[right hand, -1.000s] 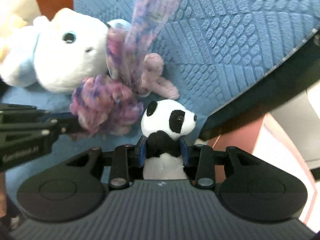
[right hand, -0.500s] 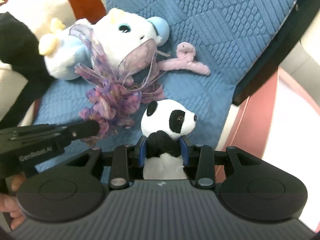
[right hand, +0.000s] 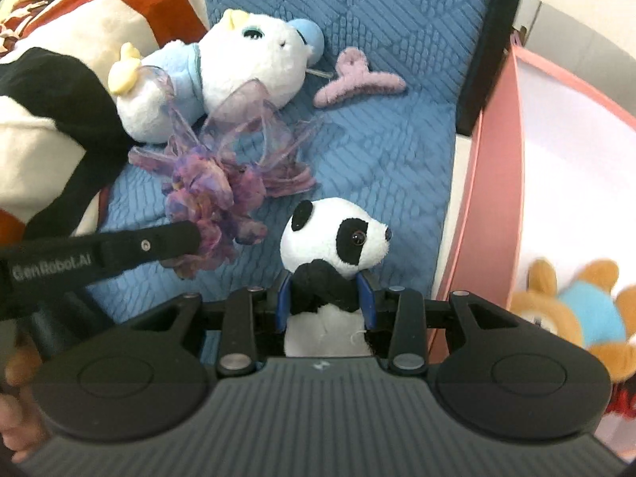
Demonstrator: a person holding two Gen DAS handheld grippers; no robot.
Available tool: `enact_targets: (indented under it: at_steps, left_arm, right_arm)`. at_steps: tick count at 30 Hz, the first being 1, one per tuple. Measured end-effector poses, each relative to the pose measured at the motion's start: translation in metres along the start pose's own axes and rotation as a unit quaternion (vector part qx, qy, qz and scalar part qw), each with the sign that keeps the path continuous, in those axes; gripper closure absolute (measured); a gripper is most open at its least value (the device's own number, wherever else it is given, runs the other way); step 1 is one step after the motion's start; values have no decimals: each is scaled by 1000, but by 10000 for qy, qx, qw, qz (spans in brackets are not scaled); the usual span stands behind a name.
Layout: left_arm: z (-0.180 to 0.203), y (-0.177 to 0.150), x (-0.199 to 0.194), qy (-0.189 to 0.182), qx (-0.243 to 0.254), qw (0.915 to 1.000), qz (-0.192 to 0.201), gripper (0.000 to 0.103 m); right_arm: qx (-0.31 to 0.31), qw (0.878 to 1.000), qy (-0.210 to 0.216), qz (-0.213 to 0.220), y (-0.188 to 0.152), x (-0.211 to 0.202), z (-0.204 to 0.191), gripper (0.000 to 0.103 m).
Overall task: Organize objects
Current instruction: 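Lift the panda with the right gripper while the left gripper holds the ribbon bow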
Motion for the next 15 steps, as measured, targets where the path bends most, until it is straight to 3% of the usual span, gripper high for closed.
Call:
enact_targets:
  at_steps: [5, 9, 12, 13, 15]
  left_arm:
    - [8, -10, -7, 413, 187, 9988, -175, 98]
    - [4, -10, -10, 435, 10, 9985, -330, 92]
    - [6, -10, -15, 502, 166, 9979, -368, 73]
    - [6, -10, -16, 580, 167, 9974, -403, 59]
    - [8, -11, -17, 569, 213, 9975, -370, 53]
  right_arm:
    - [58, 10000, 21, 57, -18, 3, -3, 65]
    - [62, 9999, 11, 151, -23, 4, -5, 65]
    - [94, 9997, 39, 237, -26, 4, -5, 65]
    - [87, 9996, 42, 261, -27, 4, -6, 65]
    - [115, 9995, 58, 299, -31, 5, -7, 65]
Point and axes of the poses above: each gripper's, at about its wrist camera, not at the fingertips, and x roughly the way its jaws point, z to its right, y to its top, the point moved 3 cm from there along x, roughly the way its jaws point, and after that the axes turned 1 degree about -x, right-handed, at the moved point
